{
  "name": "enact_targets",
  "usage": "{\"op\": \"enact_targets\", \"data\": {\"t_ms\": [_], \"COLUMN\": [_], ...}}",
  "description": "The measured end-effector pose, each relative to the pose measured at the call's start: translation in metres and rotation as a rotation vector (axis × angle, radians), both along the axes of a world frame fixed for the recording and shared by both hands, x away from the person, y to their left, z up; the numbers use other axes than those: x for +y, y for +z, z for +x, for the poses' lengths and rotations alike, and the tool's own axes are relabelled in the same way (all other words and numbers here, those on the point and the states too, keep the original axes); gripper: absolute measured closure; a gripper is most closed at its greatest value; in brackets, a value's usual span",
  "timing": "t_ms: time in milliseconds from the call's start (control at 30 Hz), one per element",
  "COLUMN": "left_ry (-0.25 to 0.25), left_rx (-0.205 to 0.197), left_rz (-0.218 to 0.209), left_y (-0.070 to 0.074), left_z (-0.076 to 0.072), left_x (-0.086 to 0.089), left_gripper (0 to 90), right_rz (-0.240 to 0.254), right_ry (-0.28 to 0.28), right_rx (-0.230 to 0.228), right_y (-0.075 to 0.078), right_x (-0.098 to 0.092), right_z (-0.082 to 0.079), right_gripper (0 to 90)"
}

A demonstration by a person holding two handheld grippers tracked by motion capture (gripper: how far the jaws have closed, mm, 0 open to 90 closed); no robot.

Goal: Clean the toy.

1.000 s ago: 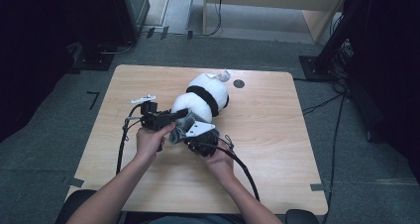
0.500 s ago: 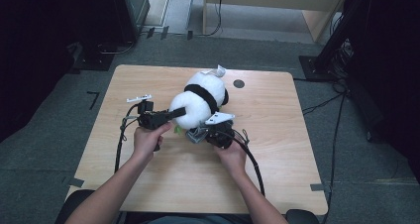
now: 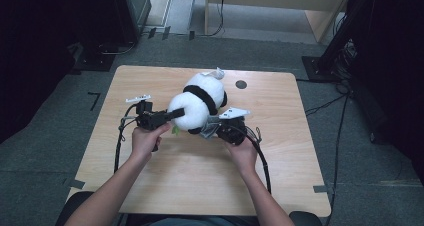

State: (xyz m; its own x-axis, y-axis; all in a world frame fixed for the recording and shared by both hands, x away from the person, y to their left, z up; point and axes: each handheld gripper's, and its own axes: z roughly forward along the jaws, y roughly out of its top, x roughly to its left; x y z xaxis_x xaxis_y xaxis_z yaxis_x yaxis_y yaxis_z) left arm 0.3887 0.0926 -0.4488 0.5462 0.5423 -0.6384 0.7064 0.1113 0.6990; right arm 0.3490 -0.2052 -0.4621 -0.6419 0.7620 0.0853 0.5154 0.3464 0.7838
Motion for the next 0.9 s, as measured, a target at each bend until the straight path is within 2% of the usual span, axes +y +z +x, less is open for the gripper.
{"op": "enact_targets", "data": {"t_ms": [133,167,200,300,433,633,833,900], "left_ry": [0.001,0.003,0.005,0.013,0.012,0.028,0.04,0.046], "left_rx": [-0.007,-0.01,-0.017,-0.04,-0.047,-0.085,-0.096,-0.105], "left_rz": [0.0,0.006,0.017,0.054,0.053,0.072,0.064,0.08], "left_y": [0.0,0.0,0.001,0.002,0.003,0.005,0.005,0.006], "left_z": [0.001,0.001,0.001,0.0,0.0,0.001,0.004,0.005], "left_x": [0.002,0.002,0.002,0.002,0.005,0.008,0.014,0.017], "left_gripper": [49.1,49.1,49.2,49.2,49.3,49.3,49.3,49.3], "right_rz": [0.041,0.052,0.059,0.051,0.058,0.079,0.079,0.09], "right_ry": [-0.022,-0.018,-0.014,-0.014,-0.032,-0.061,-0.078,-0.09], "right_rx": [0.005,0.02,0.056,0.081,0.111,0.117,0.109,0.104], "right_y": [0.007,0.008,0.009,0.013,0.019,0.023,0.029,0.033], "right_x": [-0.013,-0.015,-0.018,-0.025,-0.035,-0.05,-0.058,-0.064], "right_z": [0.002,0.003,0.005,0.007,0.009,0.01,0.01,0.009], "right_gripper": [83.6,83.4,83.4,83.7,83.6,83.6,83.6,83.6]}}
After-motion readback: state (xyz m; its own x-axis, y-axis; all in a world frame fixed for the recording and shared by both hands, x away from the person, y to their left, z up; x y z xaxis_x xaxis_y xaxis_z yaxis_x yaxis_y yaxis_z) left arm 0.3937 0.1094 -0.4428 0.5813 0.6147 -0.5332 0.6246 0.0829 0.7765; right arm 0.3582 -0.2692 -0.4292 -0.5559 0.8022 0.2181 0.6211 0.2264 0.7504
